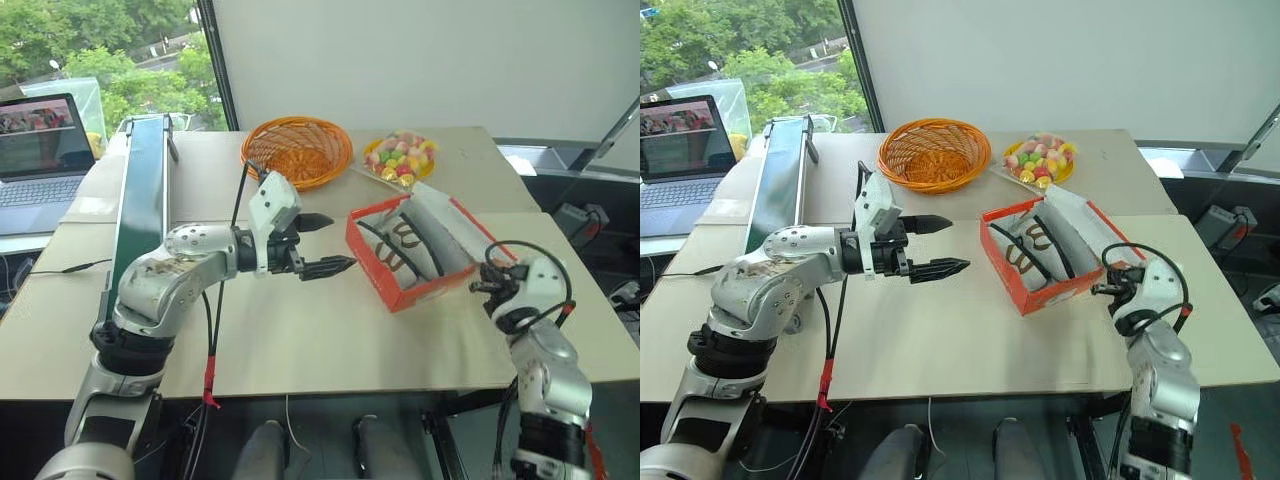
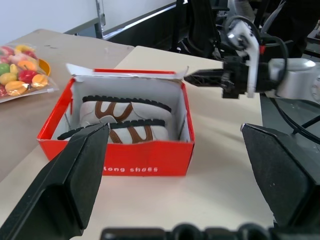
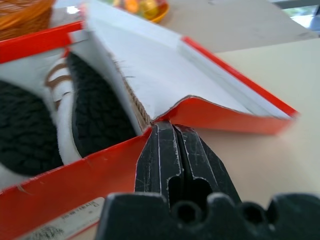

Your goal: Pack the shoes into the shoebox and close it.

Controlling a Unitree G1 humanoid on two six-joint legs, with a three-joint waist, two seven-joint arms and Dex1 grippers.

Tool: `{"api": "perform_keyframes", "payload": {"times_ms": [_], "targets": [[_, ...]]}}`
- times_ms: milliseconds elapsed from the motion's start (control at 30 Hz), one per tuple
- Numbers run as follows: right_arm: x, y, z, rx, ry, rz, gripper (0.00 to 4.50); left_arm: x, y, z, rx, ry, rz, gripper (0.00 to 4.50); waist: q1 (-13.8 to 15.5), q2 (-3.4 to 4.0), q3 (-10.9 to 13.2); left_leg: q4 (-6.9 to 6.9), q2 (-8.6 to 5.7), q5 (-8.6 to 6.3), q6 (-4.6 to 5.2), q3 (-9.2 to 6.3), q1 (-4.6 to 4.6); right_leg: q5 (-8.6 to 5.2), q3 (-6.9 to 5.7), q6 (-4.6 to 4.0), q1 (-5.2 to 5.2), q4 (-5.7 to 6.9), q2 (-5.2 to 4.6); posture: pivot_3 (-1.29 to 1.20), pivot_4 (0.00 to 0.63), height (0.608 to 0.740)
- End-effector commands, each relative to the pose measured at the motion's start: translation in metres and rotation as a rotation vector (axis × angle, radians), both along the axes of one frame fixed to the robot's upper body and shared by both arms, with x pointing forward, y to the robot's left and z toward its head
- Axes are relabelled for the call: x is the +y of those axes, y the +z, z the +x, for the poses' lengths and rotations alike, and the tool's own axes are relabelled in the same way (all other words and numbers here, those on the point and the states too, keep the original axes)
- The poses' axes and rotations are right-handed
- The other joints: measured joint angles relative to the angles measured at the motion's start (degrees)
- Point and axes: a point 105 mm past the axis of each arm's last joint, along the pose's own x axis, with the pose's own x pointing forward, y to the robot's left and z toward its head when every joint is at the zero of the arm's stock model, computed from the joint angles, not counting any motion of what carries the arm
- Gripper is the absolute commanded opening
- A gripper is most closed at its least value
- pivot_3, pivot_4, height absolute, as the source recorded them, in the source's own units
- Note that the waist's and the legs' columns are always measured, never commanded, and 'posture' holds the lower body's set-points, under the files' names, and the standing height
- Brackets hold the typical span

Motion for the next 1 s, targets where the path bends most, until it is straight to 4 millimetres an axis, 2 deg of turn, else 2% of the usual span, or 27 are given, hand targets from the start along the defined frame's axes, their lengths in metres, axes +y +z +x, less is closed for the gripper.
{"api": "perform_keyframes", "payload": {"times_ms": [33,267,533,700,867,967,1000], "targets": [[-0.018,0.009,0.002,-0.014,-0.063,-0.041,0.07,0.004,0.011,-0.004,-0.045,0.017,-0.019,4.5,0.08,0.0,0.0,-0.02,0.0,0.0,0.0,0.0,0.0,-0.01,0.0,0.0,0.0,-0.01,0.0,0.0,0.15,0.74],[-0.028,-0.001,0.003,0.053,-0.069,-0.074,0.07,0.005,0.009,-0.007,-0.039,0.035,-0.027,4.5,-0.01,0.0,0.0,-0.07,-0.02,-0.02,0.04,0.01,-0.01,-0.03,0.02,0.01,0.0,-0.06,-0.02,0.0,0.15,0.74],[-0.023,0.002,0.029,0.041,0.01,-0.061,0.07,0.002,0.01,-0.007,-0.039,0.039,-0.036,4.5,-0.43,0.0,0.0,-0.08,-0.01,-0.02,0.04,0.11,0.1,-0.02,0.13,0.01,0.01,-0.02,0.02,0.0,0.15,0.74],[-0.027,0.002,0.039,0.044,0.031,-0.094,0.07,0.004,0.012,-0.007,-0.043,0.053,-0.041,4.5,-0.19,0.0,0.0,-0.08,-0.01,-0.03,0.05,0.15,0.06,-0.02,0.15,0.01,0.01,-0.06,0.0,0.0,0.15,0.74],[-0.026,0.012,0.047,-0.02,0.052,-0.142,0.07,0.006,0.013,-0.007,-0.049,0.067,-0.041,4.5,-0.25,-0.01,0.01,-0.09,-0.02,-0.04,0.08,0.19,0.07,-0.02,0.2,0.02,0.01,-0.08,-0.01,0.0,0.15,0.74],[-0.02,0.021,0.049,-0.088,0.08,-0.211,0.07,0.006,0.013,-0.007,-0.05,0.072,-0.042,4.5,-0.29,-0.01,0.01,-0.1,-0.02,-0.05,0.08,0.2,0.08,-0.03,0.22,0.02,0.01,-0.08,0.0,0.0,0.15,0.74],[-0.012,0.031,0.049,-0.15,0.11,-0.257,0.07,0.006,0.014,-0.007,-0.051,0.072,-0.042,4.5,-0.38,-0.01,0.01,-0.1,-0.02,-0.05,0.08,0.2,0.08,-0.03,0.22,0.02,0.0,-0.08,0.0,0.0,0.15,0.74]]}}
